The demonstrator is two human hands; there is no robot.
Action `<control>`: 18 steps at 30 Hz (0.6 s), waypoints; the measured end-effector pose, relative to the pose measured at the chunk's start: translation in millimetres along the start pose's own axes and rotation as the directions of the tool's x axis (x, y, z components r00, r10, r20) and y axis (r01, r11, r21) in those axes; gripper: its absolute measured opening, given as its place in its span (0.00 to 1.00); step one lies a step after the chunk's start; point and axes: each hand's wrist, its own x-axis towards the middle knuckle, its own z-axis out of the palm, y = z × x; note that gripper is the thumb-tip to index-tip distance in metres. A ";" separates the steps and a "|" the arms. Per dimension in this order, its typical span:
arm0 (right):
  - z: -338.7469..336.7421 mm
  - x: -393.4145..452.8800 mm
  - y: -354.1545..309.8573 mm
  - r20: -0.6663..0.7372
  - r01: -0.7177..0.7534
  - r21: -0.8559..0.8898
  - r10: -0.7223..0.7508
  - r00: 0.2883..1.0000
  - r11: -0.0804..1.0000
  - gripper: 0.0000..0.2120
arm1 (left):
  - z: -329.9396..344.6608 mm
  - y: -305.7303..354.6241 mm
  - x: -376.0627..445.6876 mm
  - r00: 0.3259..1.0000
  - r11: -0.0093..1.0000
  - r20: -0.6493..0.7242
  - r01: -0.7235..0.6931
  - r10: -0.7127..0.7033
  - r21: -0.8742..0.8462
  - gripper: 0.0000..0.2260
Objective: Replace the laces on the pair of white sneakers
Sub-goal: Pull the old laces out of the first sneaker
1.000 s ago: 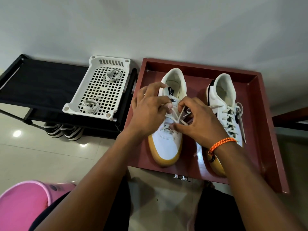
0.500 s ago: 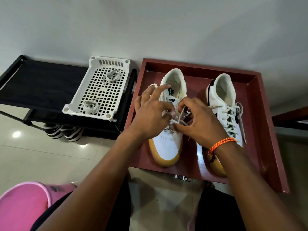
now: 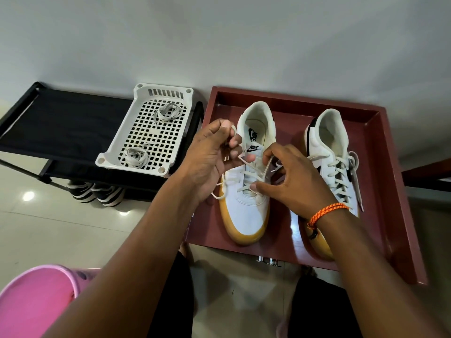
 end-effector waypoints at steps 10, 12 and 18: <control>24.7 1.6 -3.0 -0.169 0.080 -0.139 -0.104 0.980 0.987 0.04 | -13.9 -5.1 7.1 0.977 0.837 -0.191 0.029 0.091 0.546 0.13; 28.2 5.4 -10.3 -0.194 0.072 0.051 -0.061 0.979 0.996 0.03 | -19.1 -9.9 11.0 0.961 0.772 -0.250 0.067 0.121 0.632 0.13; -26.6 6.5 -24.9 0.000 -0.001 0.981 0.003 1.000 0.192 0.14 | -22.5 -10.9 12.0 0.936 0.648 -0.291 0.099 0.196 0.755 0.11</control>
